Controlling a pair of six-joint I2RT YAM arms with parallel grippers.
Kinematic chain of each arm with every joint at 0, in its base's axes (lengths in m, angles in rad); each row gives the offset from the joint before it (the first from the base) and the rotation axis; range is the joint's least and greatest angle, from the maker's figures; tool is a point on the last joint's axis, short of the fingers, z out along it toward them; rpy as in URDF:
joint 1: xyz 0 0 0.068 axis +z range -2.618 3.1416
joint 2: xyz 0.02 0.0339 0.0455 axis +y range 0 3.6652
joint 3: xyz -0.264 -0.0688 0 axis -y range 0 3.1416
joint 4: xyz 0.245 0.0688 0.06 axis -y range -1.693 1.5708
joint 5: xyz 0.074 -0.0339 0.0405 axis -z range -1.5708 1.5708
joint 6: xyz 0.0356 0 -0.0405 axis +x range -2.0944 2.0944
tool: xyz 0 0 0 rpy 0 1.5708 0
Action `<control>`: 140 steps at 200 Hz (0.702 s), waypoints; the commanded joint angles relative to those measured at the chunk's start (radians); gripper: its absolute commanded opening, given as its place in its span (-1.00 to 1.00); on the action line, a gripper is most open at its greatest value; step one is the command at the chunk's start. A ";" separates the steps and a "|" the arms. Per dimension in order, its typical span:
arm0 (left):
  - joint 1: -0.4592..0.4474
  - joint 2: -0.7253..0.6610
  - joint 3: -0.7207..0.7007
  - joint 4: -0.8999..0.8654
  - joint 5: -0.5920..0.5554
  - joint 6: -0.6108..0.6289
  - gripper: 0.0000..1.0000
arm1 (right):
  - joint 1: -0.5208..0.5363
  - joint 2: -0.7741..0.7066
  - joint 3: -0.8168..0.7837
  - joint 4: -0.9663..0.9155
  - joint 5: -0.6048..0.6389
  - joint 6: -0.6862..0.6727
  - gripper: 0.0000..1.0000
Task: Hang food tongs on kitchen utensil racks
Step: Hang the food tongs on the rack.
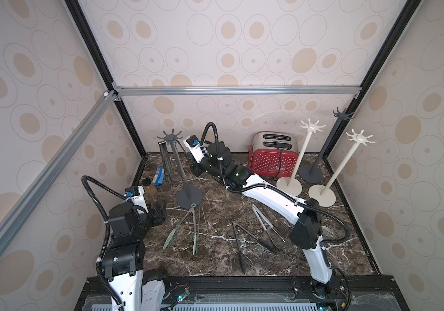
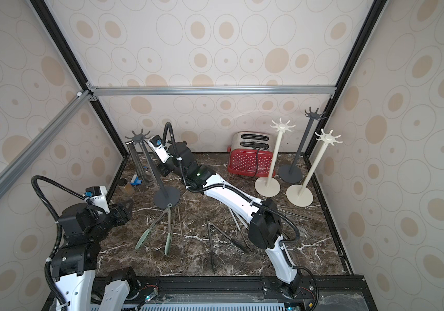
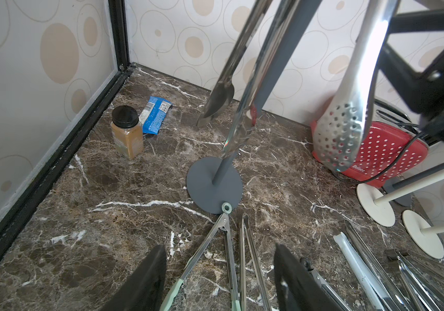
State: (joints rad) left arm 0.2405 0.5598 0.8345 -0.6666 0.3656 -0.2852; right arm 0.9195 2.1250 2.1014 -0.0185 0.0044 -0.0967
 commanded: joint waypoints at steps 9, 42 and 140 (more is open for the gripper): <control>0.005 -0.005 0.000 0.016 0.012 -0.010 0.27 | 0.001 -0.031 -0.059 0.011 0.015 0.009 -1.00; 0.005 -0.007 -0.001 0.016 0.013 -0.009 0.27 | 0.001 -0.042 -0.101 0.028 0.019 0.018 -1.00; 0.005 -0.006 -0.001 0.020 0.015 -0.010 0.27 | 0.002 -0.040 -0.107 0.026 0.035 0.020 -0.87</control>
State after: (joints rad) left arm 0.2405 0.5598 0.8303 -0.6662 0.3733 -0.2855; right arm 0.9199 2.0960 2.0132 0.0711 0.0162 -0.0750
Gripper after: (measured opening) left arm 0.637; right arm 0.062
